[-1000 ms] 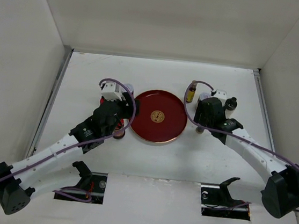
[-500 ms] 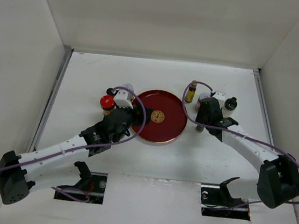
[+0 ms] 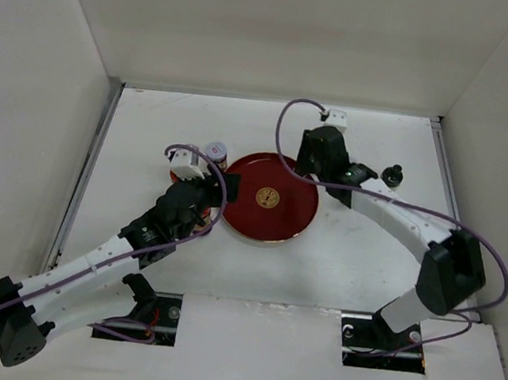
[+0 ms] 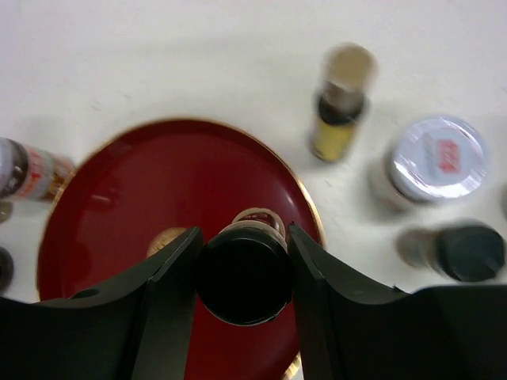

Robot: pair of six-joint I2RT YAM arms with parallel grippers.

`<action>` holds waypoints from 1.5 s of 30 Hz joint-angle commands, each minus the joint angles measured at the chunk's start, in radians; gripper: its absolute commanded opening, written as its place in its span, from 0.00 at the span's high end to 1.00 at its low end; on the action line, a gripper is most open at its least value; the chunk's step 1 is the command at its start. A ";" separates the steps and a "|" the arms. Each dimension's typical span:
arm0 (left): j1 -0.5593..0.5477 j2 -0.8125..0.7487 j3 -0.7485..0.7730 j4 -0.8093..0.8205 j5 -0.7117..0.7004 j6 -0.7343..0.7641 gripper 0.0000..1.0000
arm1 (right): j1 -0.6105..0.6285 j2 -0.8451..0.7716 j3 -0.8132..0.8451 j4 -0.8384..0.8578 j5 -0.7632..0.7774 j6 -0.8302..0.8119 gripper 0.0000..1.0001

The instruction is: Organize the condiment bottles

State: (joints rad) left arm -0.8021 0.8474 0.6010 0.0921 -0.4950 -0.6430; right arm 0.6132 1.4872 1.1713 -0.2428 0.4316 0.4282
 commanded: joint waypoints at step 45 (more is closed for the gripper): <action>-0.004 0.054 0.177 -0.680 -0.197 0.100 0.05 | 0.067 0.001 -0.023 0.293 -0.119 -0.026 0.02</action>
State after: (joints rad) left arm -0.7971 0.8848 0.7357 -0.5900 -0.6506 -0.5674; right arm 0.6697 1.5951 1.2549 -0.0437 0.3069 0.3458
